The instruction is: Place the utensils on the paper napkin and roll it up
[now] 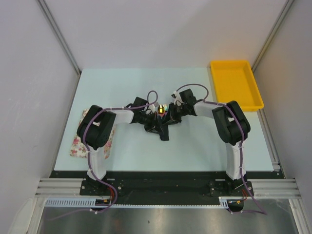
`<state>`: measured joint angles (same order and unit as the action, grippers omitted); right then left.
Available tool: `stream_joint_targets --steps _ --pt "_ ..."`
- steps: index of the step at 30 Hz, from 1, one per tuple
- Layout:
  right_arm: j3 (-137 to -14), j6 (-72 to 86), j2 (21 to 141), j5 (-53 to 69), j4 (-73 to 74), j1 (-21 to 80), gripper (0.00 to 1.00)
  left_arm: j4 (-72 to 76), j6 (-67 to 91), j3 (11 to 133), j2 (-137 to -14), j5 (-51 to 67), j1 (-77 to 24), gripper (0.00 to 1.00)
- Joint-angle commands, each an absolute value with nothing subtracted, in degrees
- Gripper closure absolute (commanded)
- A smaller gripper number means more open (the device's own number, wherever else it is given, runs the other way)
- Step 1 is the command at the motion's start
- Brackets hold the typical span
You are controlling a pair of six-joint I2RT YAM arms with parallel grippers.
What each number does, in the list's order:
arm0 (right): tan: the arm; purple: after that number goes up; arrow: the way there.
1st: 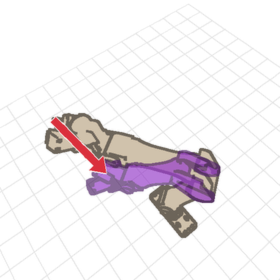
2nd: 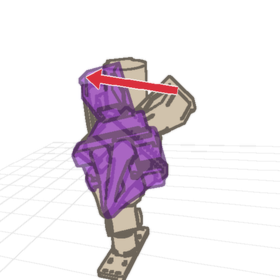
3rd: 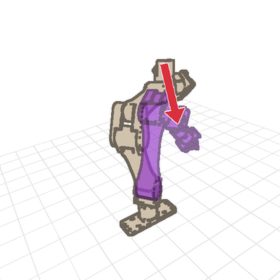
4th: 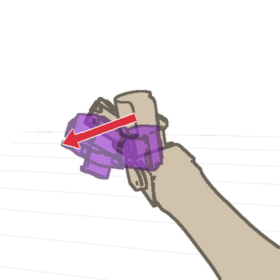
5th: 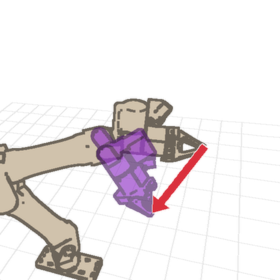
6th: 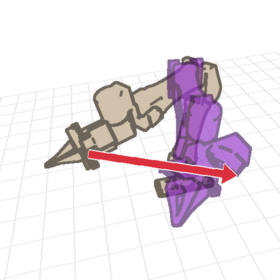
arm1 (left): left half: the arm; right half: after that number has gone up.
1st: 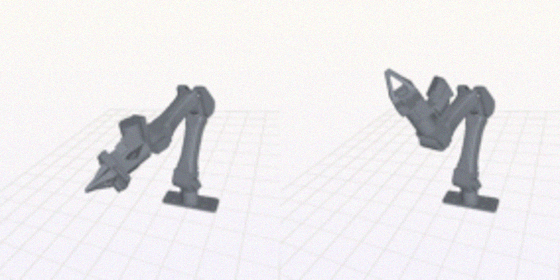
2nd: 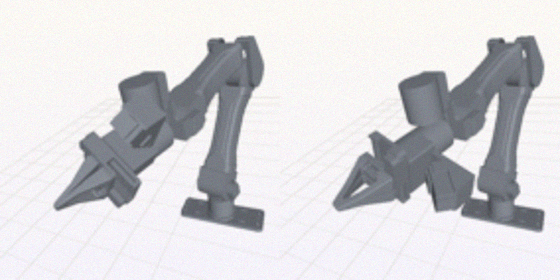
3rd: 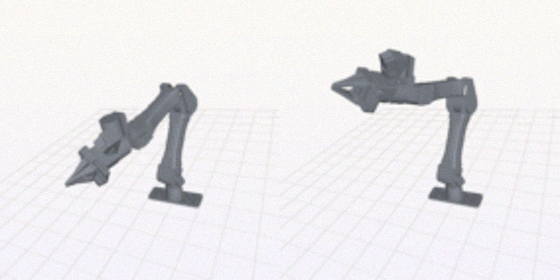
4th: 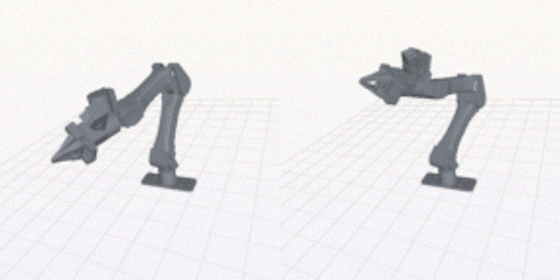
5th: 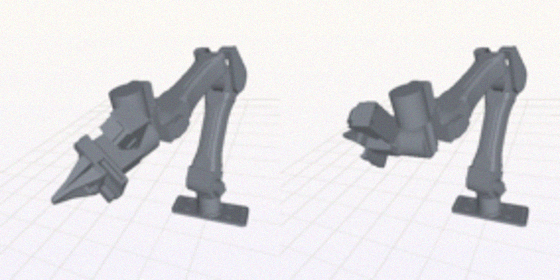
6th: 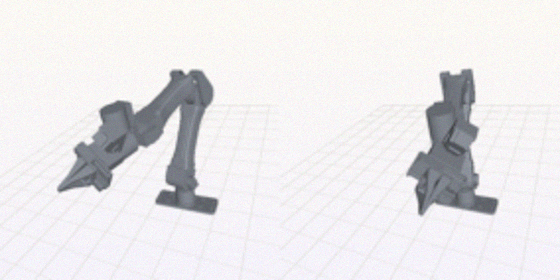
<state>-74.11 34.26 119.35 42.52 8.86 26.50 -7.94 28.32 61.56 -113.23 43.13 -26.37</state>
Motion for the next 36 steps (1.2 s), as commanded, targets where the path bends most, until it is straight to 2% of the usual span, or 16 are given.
stream_joint_targets --steps 1,20,36 --pt "-76.73 33.66 115.31 44.91 7.21 24.79 0.83 -14.50 23.29 61.52 -114.87 36.56 -26.63 1.00" --pt "-76.55 32.26 124.89 40.96 4.57 25.23 0.87 -16.08 21.09 65.21 -113.38 37.79 -27.07 1.00" --pt "-75.59 31.64 125.77 37.00 6.24 26.37 0.89 -16.17 19.42 68.38 -111.53 39.02 -30.50 1.00"
